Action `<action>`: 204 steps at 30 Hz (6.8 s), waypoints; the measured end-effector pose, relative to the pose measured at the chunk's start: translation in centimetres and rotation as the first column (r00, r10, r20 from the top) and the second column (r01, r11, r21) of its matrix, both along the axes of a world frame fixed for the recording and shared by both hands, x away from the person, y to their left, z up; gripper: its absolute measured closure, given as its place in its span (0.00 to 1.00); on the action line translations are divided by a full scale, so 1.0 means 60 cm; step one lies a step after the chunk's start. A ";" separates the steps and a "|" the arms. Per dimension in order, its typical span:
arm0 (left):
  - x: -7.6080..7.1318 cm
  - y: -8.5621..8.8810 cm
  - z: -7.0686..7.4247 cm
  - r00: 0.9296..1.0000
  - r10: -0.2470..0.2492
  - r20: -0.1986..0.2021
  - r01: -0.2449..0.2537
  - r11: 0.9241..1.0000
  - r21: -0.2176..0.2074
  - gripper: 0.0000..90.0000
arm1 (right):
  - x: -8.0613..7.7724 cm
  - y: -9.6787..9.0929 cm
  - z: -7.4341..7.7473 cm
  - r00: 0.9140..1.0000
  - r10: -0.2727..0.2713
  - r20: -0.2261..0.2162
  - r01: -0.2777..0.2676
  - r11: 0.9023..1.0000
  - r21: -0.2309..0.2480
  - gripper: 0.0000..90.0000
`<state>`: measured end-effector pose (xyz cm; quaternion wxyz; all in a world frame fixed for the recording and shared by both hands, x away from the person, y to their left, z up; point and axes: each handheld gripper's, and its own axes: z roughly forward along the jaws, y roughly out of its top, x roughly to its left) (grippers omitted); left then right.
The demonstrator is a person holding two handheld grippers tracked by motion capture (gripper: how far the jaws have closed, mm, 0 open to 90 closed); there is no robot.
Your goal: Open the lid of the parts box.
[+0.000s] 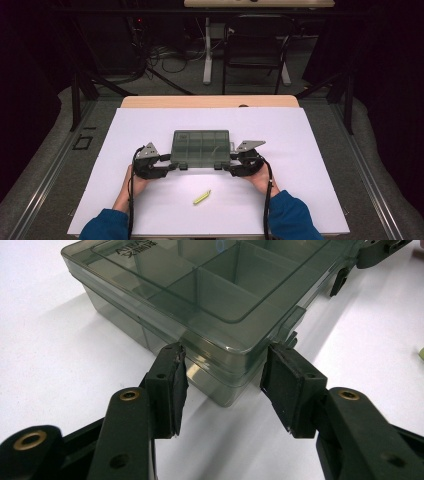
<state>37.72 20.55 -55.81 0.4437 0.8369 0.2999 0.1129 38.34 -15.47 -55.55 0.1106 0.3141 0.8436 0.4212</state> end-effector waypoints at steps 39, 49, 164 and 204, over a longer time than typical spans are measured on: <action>0.000 -0.001 0.004 1.000 0.008 -0.006 -0.007 1.000 0.017 0.58 | -0.009 0.008 0.005 0.998 -0.029 0.049 0.031 0.999 -0.043 0.47; 0.001 0.001 0.005 0.999 0.013 -0.035 -0.013 1.000 -0.009 0.61 | -0.009 0.008 0.005 0.998 -0.029 0.064 0.032 0.999 -0.043 0.48; -0.005 -0.011 0.010 0.997 0.067 -0.050 -0.067 0.998 0.012 0.59 | -0.009 0.002 0.005 0.998 -0.060 0.030 0.060 0.998 0.000 0.55; -0.020 -0.029 0.024 0.989 0.088 0.121 -0.099 0.991 0.090 0.23 | -0.015 -0.005 0.021 0.996 -0.053 0.074 0.053 0.999 0.004 0.68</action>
